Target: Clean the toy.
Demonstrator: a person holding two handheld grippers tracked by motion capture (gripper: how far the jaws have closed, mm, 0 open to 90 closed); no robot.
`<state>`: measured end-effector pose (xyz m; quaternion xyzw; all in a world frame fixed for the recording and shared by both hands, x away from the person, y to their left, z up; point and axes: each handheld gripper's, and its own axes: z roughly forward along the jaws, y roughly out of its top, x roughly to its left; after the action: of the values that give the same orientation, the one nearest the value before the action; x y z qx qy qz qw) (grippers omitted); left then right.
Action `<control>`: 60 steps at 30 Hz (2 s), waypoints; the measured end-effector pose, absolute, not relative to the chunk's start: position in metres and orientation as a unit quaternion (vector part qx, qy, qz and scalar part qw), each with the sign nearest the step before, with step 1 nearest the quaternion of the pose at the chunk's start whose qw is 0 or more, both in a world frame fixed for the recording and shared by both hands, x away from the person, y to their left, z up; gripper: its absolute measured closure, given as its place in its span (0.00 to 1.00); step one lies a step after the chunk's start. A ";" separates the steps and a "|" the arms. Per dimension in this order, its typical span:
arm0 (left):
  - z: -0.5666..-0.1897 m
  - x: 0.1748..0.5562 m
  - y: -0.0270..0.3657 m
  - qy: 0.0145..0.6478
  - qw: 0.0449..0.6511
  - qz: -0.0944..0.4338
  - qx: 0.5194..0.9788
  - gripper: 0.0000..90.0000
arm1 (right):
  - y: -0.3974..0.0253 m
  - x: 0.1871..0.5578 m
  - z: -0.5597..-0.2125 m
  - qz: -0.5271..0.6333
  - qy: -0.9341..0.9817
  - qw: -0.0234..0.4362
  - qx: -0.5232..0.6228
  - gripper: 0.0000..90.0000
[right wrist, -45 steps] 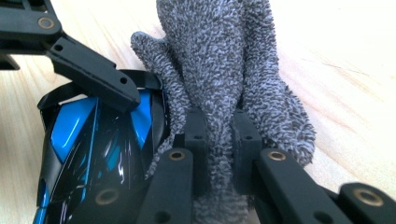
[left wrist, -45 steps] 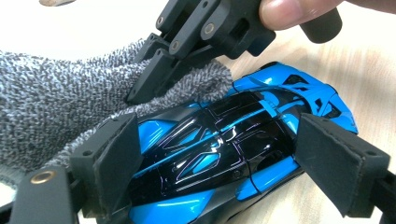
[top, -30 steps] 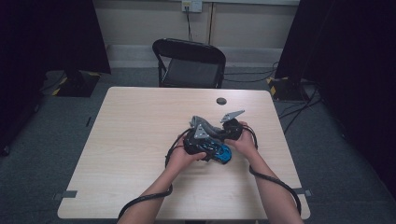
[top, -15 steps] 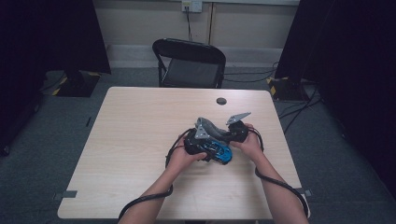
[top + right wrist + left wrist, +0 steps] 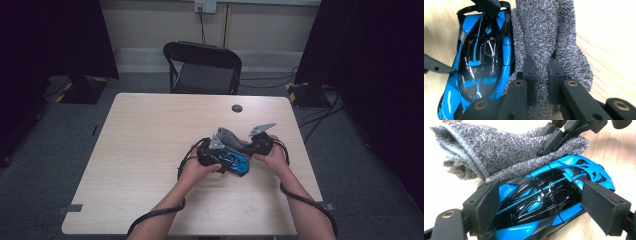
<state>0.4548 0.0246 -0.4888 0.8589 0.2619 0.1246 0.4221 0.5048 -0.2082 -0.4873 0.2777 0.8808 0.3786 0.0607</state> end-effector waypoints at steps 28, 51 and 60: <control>-0.489 0.454 0.024 0.262 0.422 0.126 0.859 0.17 | -0.247 0.479 -0.489 0.389 0.872 0.057 0.292 0.89; -0.488 0.455 0.025 0.257 0.422 0.123 0.860 0.18 | -0.284 0.455 -0.483 0.375 0.869 0.053 0.318 0.89; -0.481 0.456 0.027 0.255 0.404 0.113 0.871 0.19 | -0.301 0.453 -0.466 0.374 0.862 0.068 0.334 0.89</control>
<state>0.4565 0.0266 -0.4811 0.8711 0.2548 0.1128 0.4043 0.4526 -0.3008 -0.4665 0.3343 0.8622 0.3744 0.0677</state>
